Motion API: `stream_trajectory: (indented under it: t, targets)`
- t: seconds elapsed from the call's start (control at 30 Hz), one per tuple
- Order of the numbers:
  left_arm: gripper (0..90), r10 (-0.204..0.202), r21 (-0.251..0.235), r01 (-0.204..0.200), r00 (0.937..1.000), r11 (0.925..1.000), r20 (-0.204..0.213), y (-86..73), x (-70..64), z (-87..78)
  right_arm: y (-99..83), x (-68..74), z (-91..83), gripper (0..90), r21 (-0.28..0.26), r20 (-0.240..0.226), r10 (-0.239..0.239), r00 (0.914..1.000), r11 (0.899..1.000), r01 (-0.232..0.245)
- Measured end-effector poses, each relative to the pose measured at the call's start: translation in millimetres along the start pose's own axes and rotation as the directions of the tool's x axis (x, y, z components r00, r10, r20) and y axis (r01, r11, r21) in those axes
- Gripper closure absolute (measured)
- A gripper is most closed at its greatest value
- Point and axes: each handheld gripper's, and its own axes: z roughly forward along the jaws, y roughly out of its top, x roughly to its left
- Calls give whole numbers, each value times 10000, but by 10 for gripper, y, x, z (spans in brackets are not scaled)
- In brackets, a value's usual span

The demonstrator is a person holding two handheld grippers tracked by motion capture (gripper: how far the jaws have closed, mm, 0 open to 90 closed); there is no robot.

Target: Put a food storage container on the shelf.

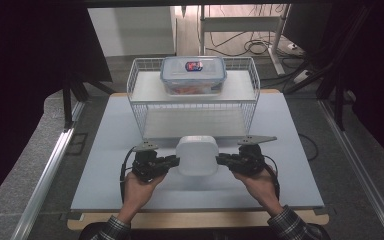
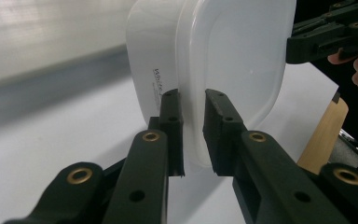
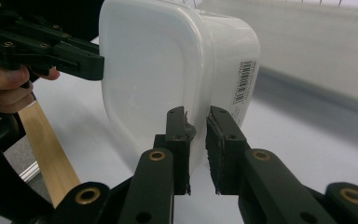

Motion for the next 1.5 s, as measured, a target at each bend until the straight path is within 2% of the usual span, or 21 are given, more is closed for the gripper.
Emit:
stream_trajectory:
  t: [0.2, 0.47, 0.57, 0.7, 1.03, 1.5]
  targets:
    - [789, 241, -330, -241, 9997, 9992, -17, 175, -28, -100, 213, 21, -105, 791, -494, 1, -368, 9993, 9981, 367]
    - [790, 568, -556, -578, 9982, 9968, -195, 372, -72, -179, 369, 18, -179, 791, -853, -6, -491, 9988, 9952, 489]
    - [791, 848, -712, -868, 9959, 9937, -305, 489, -94, -222, 454, 11, -221, 790, -1054, 26, -517, 9987, 9931, 516]
    - [791, 985, -862, -1013, 9945, 9911, -364, 592, -112, -260, 548, 11, -262, 790, -1172, 127, -644, 9978, 9909, 654]
    - [792, 1148, -1120, -1196, 9922, 9865, -479, 833, -111, -348, 771, 12, -325, 789, -1501, 214, -779, 9967, 9854, 802]
    - [791, 1093, -1448, -1174, 9920, 9825, -631, 1117, -47, -435, 1083, 9, -346, 789, -1886, 332, -808, 9962, 9783, 856]
